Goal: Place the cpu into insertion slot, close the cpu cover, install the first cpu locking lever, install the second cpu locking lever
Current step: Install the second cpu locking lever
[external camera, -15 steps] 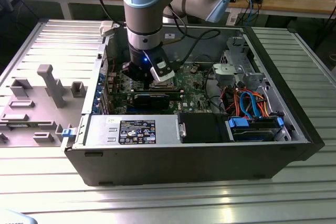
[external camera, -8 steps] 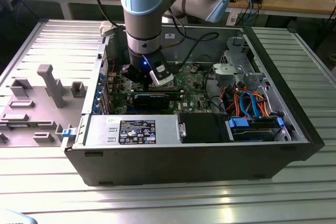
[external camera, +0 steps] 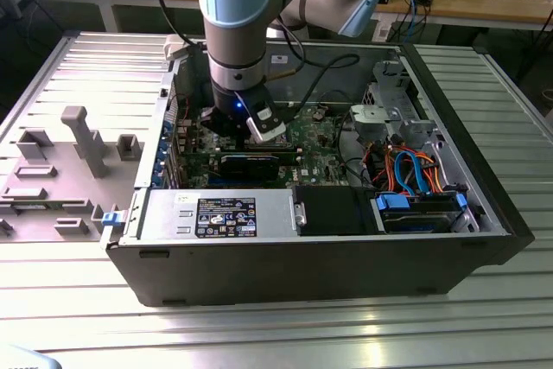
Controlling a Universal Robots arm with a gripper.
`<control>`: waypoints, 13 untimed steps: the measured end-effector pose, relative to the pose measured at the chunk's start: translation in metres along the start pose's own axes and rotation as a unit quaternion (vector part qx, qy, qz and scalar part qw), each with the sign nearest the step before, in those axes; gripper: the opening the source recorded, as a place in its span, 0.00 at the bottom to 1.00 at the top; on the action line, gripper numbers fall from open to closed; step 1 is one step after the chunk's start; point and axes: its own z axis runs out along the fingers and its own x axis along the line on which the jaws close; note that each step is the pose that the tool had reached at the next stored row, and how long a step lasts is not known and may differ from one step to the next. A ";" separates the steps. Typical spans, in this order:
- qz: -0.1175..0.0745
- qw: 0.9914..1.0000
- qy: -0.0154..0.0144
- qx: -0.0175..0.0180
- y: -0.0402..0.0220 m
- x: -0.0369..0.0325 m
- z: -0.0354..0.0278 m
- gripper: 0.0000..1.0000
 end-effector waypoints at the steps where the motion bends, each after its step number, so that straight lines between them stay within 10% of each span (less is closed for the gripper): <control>1: -0.001 1.000 0.000 0.000 0.0013 -0.0001 0.0003 0.11; 13: -0.020 1.000 0.004 -0.002 0.0055 -0.0003 0.0018 0.11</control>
